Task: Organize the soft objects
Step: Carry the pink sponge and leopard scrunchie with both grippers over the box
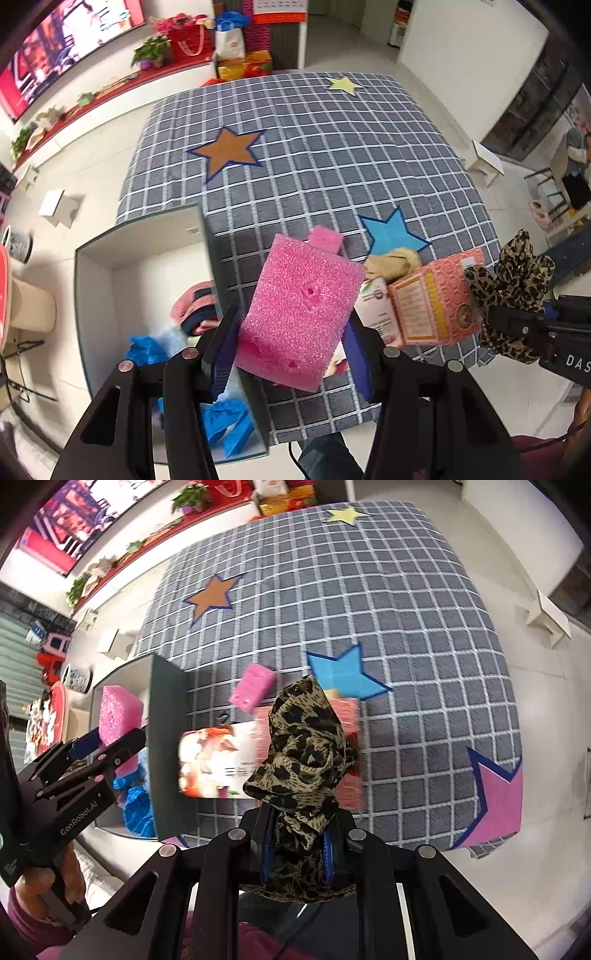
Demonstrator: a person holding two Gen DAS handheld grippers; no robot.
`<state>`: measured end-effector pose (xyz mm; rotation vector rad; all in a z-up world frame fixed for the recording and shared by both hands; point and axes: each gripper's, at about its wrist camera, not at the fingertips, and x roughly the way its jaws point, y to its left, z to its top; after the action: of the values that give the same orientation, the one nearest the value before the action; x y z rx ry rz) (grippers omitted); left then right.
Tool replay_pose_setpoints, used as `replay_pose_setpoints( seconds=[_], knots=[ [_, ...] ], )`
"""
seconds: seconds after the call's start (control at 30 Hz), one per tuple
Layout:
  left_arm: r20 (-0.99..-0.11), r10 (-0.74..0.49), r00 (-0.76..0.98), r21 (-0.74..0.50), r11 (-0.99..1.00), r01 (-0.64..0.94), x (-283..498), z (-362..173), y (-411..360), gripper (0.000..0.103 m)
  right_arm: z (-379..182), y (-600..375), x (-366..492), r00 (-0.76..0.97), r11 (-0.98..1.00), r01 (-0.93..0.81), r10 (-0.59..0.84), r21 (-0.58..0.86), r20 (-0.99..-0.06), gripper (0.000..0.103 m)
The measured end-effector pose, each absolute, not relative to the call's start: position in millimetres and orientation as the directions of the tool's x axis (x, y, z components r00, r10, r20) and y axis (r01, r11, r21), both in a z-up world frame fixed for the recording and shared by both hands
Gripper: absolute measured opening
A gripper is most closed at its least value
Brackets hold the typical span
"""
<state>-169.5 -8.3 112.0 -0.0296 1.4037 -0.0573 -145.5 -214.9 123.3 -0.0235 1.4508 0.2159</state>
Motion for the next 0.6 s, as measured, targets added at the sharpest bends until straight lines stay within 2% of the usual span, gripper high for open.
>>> replay_pose_setpoints(
  seconds=[0.6],
  knots=[
    [-0.986,0.031,0.165,-0.012,0.967,-0.254,-220.4,118.5,93.7,0.057,113.9,-107.9,-155.0,0.067,0.897,-0.433,0.132,0.090,-0.989,0.021]
  ],
)
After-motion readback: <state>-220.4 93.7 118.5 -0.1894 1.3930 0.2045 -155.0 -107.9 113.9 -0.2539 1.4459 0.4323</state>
